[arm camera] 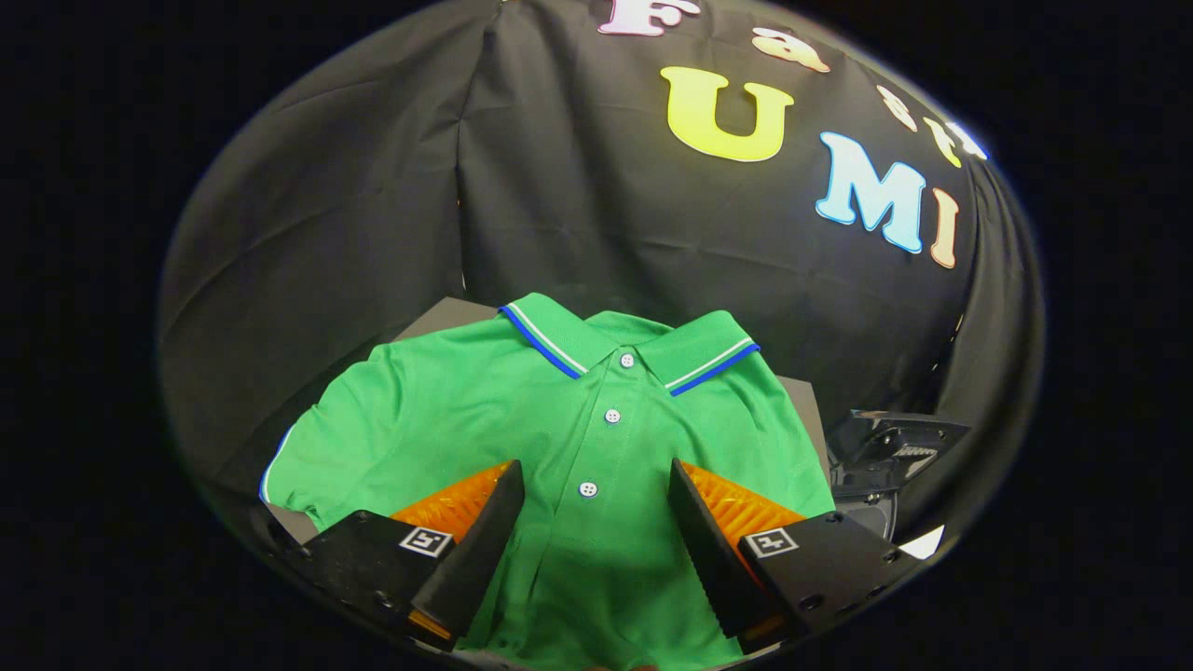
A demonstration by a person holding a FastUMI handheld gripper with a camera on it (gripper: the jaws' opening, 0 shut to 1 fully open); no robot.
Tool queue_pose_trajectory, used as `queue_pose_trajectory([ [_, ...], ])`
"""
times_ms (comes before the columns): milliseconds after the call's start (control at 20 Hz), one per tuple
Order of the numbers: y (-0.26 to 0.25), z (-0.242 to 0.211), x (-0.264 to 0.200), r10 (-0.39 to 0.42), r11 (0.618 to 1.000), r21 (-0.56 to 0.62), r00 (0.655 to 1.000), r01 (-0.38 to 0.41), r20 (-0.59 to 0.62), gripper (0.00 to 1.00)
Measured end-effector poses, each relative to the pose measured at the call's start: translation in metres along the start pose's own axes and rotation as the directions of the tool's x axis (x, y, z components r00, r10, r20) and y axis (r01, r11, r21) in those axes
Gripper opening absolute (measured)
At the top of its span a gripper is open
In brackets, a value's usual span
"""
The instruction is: Put the clothes into the washing machine and then close the washing machine lid.
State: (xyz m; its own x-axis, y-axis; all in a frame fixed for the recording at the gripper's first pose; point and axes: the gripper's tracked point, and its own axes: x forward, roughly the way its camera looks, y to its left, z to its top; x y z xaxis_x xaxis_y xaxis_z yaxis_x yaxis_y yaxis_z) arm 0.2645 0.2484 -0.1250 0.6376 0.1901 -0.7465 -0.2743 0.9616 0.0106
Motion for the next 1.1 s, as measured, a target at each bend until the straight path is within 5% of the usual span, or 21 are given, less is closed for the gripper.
queue_pose_trajectory([
  [750, 0.003, -0.006, 0.001, 0.092, 0.993, 0.063, 0.994, -0.096, 0.063, 0.94],
  [850, 0.004, -0.007, 0.000, 0.097, 0.994, 0.049, 0.995, -0.098, 0.026, 0.79],
  [1050, 0.016, -0.011, -0.004, 0.177, 0.982, 0.076, 0.984, -0.175, -0.023, 0.19],
  [1100, 0.016, -0.013, -0.009, 0.188, 0.981, 0.058, 0.982, -0.186, -0.032, 0.18],
])
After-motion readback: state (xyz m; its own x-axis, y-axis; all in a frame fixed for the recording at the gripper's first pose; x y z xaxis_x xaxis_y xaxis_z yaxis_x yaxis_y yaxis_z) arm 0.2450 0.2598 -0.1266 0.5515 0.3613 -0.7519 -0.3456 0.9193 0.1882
